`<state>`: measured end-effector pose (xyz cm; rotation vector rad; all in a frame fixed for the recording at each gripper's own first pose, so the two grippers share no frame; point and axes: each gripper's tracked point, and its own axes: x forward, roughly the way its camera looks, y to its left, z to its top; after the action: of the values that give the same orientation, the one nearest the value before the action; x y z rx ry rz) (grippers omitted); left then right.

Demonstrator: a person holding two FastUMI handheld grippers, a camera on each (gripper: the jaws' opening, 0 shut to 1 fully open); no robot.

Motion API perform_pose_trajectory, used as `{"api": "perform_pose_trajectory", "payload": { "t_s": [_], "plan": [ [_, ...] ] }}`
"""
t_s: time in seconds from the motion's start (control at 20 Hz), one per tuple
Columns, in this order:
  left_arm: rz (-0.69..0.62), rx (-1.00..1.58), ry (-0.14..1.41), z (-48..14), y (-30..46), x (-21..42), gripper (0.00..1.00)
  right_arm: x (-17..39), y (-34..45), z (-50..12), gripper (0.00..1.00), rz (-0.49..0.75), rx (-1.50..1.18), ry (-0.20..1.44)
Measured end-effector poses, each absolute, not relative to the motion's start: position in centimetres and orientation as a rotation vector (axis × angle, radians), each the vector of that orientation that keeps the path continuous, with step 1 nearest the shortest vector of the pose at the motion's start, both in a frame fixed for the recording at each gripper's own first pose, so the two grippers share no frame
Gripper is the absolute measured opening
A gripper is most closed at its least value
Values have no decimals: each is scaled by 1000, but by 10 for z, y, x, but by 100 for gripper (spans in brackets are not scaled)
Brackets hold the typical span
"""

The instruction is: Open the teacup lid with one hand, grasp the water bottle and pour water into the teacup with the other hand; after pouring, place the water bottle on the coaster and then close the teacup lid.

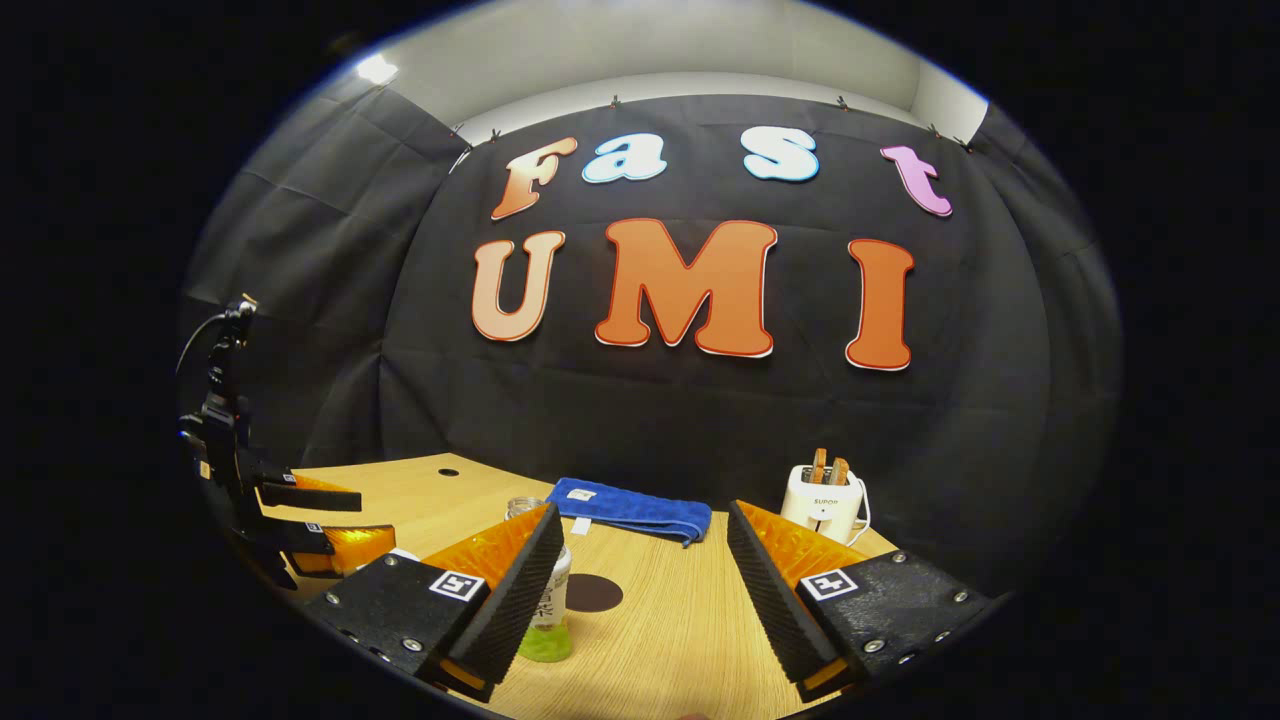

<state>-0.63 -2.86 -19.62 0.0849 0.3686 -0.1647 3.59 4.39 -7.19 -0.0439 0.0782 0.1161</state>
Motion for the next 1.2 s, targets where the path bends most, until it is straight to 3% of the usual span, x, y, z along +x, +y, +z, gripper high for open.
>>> {"api": "perform_pose_trajectory", "payload": {
  "t_s": [0.05, 0.15, 0.35, 0.4, 0.45, 0.5, 0.65, 0.7, 0.85, 0.9, 1.2],
  "plan": [
    [-169, 87, 379, -201, -29, -6, 90, 35, 44, -74, 99, 116, -43, 81],
    [-176, 96, 403, -212, -29, -6, 81, 35, 44, -78, 99, 119, -39, 89],
    [-187, 125, 447, -235, -30, -4, 76, 35, 43, -88, 99, 117, -43, 112],
    [-188, 125, 464, -241, -30, -5, 70, 34, 42, -89, 99, 115, -45, 116],
    [-184, 127, 471, -245, -29, -4, 71, 34, 42, -91, 99, 116, -45, 120],
    [-180, 129, 480, -247, -27, -6, 65, 34, 42, -93, 99, 116, -46, 125],
    [-179, 124, 463, -244, -28, -3, 65, 35, 41, -98, 99, 117, -45, 136],
    [-179, 123, 462, -244, -29, -2, 51, 35, 43, -100, 99, 122, -44, 142],
    [-158, 133, 447, -241, -24, 0, 49, 35, 46, -106, 99, 131, -45, 154],
    [-158, 122, 463, -244, -24, -1, 33, 34, 46, -107, 99, 135, -48, 158],
    [-157, 115, 435, -238, -23, -1, 32, 32, 66, -128, 99, 190, -34, 211]
  ]
}}
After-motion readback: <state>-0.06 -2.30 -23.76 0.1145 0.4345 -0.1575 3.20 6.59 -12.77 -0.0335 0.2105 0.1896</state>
